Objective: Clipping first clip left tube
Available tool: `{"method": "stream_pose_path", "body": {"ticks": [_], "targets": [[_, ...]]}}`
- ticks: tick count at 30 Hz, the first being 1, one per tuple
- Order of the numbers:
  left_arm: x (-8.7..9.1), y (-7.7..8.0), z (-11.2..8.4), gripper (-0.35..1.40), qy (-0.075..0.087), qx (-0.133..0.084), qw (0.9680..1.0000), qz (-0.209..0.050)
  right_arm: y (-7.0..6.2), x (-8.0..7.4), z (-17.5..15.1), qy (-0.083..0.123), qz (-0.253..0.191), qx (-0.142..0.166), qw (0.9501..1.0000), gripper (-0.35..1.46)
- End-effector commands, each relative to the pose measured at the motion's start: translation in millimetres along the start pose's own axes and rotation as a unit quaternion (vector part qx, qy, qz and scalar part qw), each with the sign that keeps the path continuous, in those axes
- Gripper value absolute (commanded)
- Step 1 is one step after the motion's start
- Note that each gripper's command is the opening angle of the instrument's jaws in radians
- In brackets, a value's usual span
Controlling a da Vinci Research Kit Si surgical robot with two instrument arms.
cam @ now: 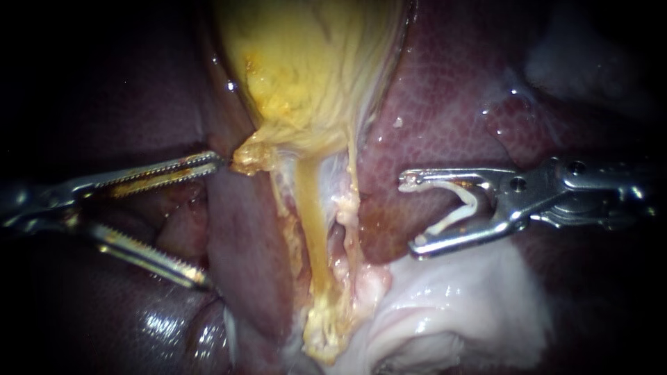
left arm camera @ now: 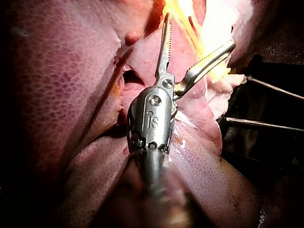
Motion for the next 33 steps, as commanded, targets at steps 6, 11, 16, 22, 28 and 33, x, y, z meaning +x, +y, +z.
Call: {"method": "stream_pose_path", "body": {"ticks": [6,11,16,22,28,33], "targets": [[0.2,1.0,0.4,1.05,0.002,-0.026,0.9996,-0.013,0.3,-0.3,0.1,0.0,0.0,-0.001,1.0,0.6],[0.7,2.6,1.2,0.94,0.001,-0.058,0.9978,-0.034,0.6,-1.0,0.3,0.0,-0.002,-0.002,1.0,0.6],[1.3,3.9,2.6,0.86,0.0,-0.077,0.9956,-0.053,0.8,-1.3,0.5,0.0,-0.003,-0.003,1.0,0.6],[1.4,4.1,4.1,0.64,-0.005,-0.084,0.9923,-0.091,0.8,-1.4,0.5,0.0,-0.003,-0.003,1.0,0.6],[1.2,3.7,4.5,-0.1,0.008,-0.096,0.9853,-0.141,0.7,-1.4,0.5,0.0,-0.003,-0.003,1.0,0.6],[1.5,3.7,4.3,-0.35,0.033,-0.106,0.9805,-0.162,0.7,-1.4,0.5,0.0,-0.003,-0.003,1.0,0.6]]}}
